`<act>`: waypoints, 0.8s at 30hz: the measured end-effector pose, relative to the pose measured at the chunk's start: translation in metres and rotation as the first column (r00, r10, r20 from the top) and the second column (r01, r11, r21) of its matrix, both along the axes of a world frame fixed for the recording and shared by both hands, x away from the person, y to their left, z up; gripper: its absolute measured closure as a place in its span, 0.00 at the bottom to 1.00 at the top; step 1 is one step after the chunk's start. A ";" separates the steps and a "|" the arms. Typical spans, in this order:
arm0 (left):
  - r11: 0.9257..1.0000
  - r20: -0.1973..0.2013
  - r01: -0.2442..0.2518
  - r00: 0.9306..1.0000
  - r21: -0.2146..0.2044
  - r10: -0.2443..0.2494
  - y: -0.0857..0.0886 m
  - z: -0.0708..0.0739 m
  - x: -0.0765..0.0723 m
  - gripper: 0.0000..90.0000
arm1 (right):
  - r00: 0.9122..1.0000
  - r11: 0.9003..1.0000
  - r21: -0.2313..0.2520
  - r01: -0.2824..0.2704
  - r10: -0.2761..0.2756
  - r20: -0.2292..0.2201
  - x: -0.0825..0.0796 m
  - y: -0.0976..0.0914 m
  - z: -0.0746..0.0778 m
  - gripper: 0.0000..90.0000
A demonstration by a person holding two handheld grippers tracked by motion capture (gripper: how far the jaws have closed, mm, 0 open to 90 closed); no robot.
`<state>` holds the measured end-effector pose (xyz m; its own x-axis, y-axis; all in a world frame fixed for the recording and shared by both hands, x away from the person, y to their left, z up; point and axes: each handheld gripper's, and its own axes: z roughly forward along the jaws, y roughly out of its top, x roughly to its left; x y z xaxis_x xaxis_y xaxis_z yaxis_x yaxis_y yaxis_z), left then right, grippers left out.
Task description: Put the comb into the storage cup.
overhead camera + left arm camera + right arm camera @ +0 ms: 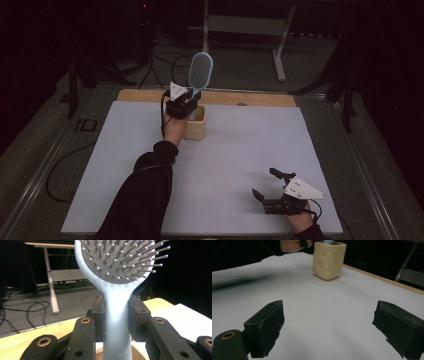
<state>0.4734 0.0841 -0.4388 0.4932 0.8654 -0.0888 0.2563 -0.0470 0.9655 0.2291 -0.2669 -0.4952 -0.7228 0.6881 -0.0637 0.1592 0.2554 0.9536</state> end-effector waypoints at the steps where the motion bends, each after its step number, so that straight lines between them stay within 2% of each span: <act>1: 1.000 -0.004 -0.002 1.000 0.010 0.002 0.000 -0.001 0.000 0.78 | 1.000 1.000 0.000 0.000 0.000 0.000 0.000 0.000 0.000 0.11; 2: 0.999 -0.004 -0.013 1.000 0.039 0.013 -0.001 -0.004 -0.001 0.78 | 1.000 1.000 0.001 -0.001 0.001 -0.001 0.000 0.000 0.000 0.11; 10: 0.997 0.000 0.000 1.000 0.072 0.000 -0.004 -0.009 -0.007 0.77 | 1.000 1.000 0.004 -0.001 0.001 -0.001 0.000 0.000 0.000 0.11; 14: 0.997 0.015 0.016 1.000 0.077 -0.017 -0.006 -0.009 -0.010 0.77 | 1.000 1.000 0.002 -0.004 0.004 -0.002 0.000 0.000 0.000 0.11; 16: 0.998 0.011 0.029 0.999 0.063 -0.030 -0.006 -0.009 -0.011 0.77 | 1.000 1.000 0.002 -0.002 0.002 -0.002 0.000 0.001 0.000 0.11; 19: 0.998 0.012 0.019 1.000 0.057 -0.020 -0.005 -0.009 -0.011 0.77 | 1.000 1.000 0.002 -0.004 0.004 -0.001 0.000 0.000 0.000 0.10; 20: 0.999 0.009 0.014 1.000 0.041 -0.014 -0.003 -0.010 -0.011 0.77 | 1.000 1.000 0.002 -0.005 0.005 -0.002 0.000 0.000 0.000 0.11; 24: 0.999 0.004 0.015 1.000 0.045 -0.016 0.000 -0.011 -0.011 0.76 | 1.000 1.000 0.000 -0.006 0.006 -0.001 0.000 0.000 0.000 0.11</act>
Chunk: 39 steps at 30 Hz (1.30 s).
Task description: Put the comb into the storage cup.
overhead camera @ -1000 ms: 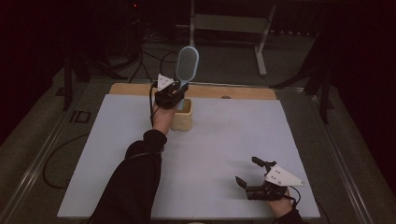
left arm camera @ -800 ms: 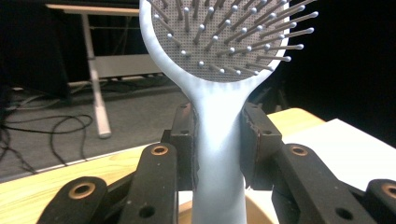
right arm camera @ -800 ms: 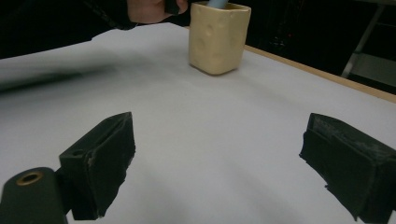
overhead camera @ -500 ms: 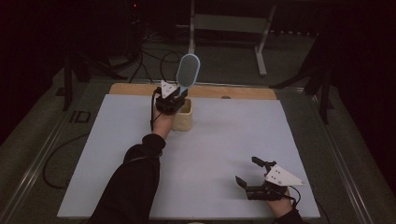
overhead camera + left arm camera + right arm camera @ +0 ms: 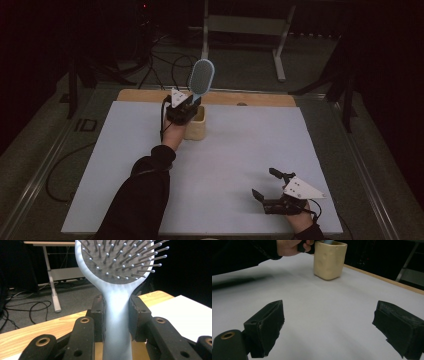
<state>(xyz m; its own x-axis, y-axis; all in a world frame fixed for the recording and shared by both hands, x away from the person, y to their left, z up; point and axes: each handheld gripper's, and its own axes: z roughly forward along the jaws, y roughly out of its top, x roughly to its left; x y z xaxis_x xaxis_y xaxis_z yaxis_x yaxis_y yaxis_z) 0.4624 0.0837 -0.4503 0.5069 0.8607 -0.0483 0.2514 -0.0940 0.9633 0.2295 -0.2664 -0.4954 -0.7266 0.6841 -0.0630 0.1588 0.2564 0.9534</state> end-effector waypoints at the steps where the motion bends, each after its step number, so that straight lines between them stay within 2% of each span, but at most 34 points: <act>1: 1.000 0.000 0.000 1.000 0.000 0.000 0.000 0.000 0.000 0.74 | 1.000 1.000 0.000 0.000 0.000 0.000 0.000 0.000 0.000 0.11; 2: 1.000 -0.017 0.011 1.000 -0.010 -0.011 0.001 0.000 0.000 0.63 | 1.000 1.000 0.000 0.000 0.000 -0.001 0.000 0.000 0.000 0.10; 3: 1.000 -0.020 0.026 0.999 -0.014 -0.027 0.002 0.000 -0.001 0.57 | 1.000 1.000 0.000 0.000 0.000 -0.001 0.000 0.000 0.000 0.11; 4: 0.999 -0.014 0.031 0.999 -0.006 -0.031 0.002 0.000 -0.002 0.52 | 1.000 1.000 0.001 0.000 0.000 -0.001 0.000 0.000 0.000 0.11; 7: 0.999 -0.001 0.043 0.999 -0.031 -0.043 0.005 0.003 -0.006 0.36 | 1.000 1.000 0.001 0.002 -0.002 0.001 0.000 0.000 0.000 0.11; 9: 0.998 0.006 0.052 0.999 -0.036 -0.052 0.006 0.005 -0.008 0.28 | 1.000 1.000 0.001 0.003 -0.003 0.000 0.000 0.000 0.000 0.10; 10: 0.995 0.011 0.093 0.996 -0.023 -0.093 0.006 0.008 -0.010 0.17 | 1.000 1.000 0.000 0.002 -0.002 0.000 0.000 0.000 0.000 0.11; 11: 0.993 0.012 0.118 0.993 -0.016 -0.118 0.006 0.009 -0.010 0.15 | 1.000 1.000 0.000 0.002 -0.002 0.001 0.000 0.000 0.000 0.11; 12: 0.993 0.012 0.118 0.993 -0.016 -0.118 0.006 0.009 -0.010 0.10 | 1.000 1.000 0.000 0.002 -0.002 0.002 0.000 0.000 0.000 0.11; 13: 0.991 0.010 0.134 0.991 -0.006 -0.134 0.006 0.010 -0.011 0.10 | 1.000 1.000 0.000 0.002 -0.002 0.002 0.000 0.000 0.000 0.11; 14: 0.987 -0.009 0.161 0.987 -0.004 -0.161 0.006 0.011 -0.010 0.03 | 1.000 1.000 0.001 0.003 -0.003 0.003 0.000 0.000 0.000 0.11; 15: 0.985 -0.014 0.170 0.985 0.001 -0.170 0.006 0.012 -0.010 0.01 | 1.000 1.000 0.000 0.003 -0.003 0.004 0.000 0.000 0.001 0.11; 20: 0.979 -0.033 0.202 0.979 0.002 -0.202 0.007 0.014 -0.010 0.00 | 1.000 1.000 0.000 0.004 -0.004 0.005 0.000 0.000 0.001 0.10; 22: 0.975 -0.044 0.224 0.974 0.013 -0.223 0.006 0.015 -0.009 0.00 | 1.000 1.000 0.001 0.004 -0.004 0.002 0.000 0.000 0.001 0.11; 29: 0.966 -0.062 0.255 0.966 0.038 -0.252 0.006 0.019 -0.010 0.00 | 1.000 1.000 0.001 0.002 -0.002 0.003 0.000 0.000 0.000 0.11; 36: 0.949 -0.107 0.314 0.945 0.034 -0.309 0.005 0.023 -0.010 0.00 | 1.000 1.000 0.002 0.004 -0.004 0.002 0.000 0.000 0.001 0.11; 39: 0.946 -0.107 0.323 0.942 0.037 -0.318 0.007 0.025 -0.011 0.00 | 1.000 1.000 0.003 0.005 -0.005 0.002 0.000 0.000 0.001 0.11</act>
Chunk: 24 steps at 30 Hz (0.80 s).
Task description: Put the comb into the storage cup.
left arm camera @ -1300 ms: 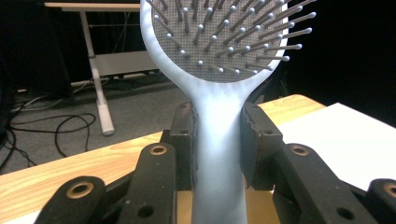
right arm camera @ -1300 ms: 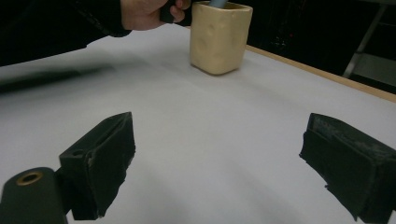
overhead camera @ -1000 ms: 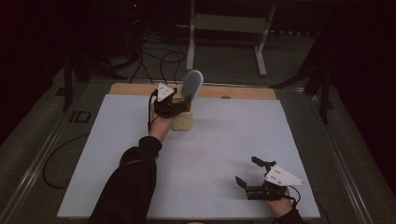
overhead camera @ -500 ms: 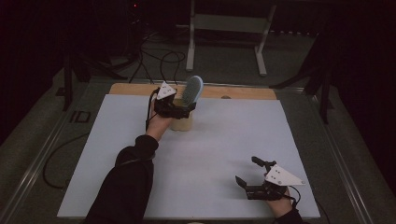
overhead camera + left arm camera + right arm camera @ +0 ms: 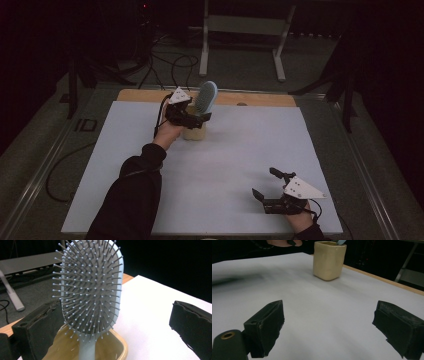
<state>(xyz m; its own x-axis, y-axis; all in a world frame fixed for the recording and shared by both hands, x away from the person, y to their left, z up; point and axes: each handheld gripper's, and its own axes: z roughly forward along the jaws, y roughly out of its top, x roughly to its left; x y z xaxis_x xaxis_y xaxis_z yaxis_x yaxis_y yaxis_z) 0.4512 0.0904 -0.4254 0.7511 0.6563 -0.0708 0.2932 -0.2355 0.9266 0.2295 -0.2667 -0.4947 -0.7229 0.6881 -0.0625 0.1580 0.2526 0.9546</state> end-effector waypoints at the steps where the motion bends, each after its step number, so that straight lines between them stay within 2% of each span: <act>1: 1.000 -0.011 0.011 1.000 -0.004 -0.011 0.002 0.002 0.000 0.00 | 1.000 1.000 -0.001 0.001 -0.001 0.001 0.000 0.000 0.000 0.10; 11: 1.000 0.001 0.018 1.000 0.006 -0.018 0.012 0.011 -0.006 0.00 | 1.000 1.000 -0.001 0.003 -0.003 0.005 0.001 -0.001 0.000 0.11; 24: 0.996 -0.024 0.074 0.997 0.046 -0.073 0.023 0.014 -0.018 0.00 | 1.000 1.000 0.000 0.004 -0.004 0.001 0.000 0.000 0.000 0.11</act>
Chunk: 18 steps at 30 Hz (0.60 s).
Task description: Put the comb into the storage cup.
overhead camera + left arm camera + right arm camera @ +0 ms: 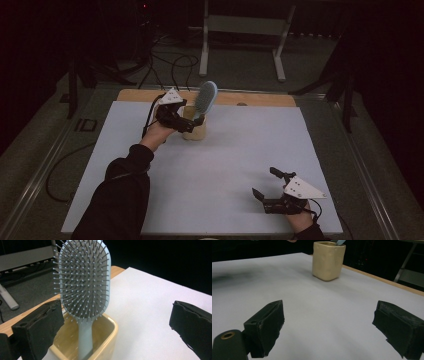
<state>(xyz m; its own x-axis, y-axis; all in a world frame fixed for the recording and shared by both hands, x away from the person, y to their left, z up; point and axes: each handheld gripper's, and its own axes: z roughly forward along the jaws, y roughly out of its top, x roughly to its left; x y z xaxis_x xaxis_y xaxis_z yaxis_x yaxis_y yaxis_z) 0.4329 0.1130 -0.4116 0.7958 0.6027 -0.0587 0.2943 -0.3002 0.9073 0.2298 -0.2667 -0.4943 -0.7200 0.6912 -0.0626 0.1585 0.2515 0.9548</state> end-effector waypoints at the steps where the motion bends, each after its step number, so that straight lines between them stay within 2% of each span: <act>1: 1.000 -0.002 0.001 1.000 0.002 -0.001 0.001 0.000 -0.001 0.00 | 1.000 1.000 -0.001 0.001 -0.001 0.000 0.000 0.000 0.000 0.10; 18: 1.000 -0.002 0.010 1.000 0.006 -0.010 0.028 0.000 -0.021 0.00 | 1.000 1.000 -0.002 0.002 -0.002 0.002 0.000 0.000 0.000 0.11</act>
<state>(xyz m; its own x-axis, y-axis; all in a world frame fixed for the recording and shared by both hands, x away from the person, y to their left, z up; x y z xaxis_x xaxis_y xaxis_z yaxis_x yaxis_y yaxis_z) 0.4118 0.1406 -0.4120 0.8017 0.5950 -0.0572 0.2935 -0.3084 0.9048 0.2299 -0.2663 -0.4941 -0.7183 0.6927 -0.0650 0.1574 0.2529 0.9546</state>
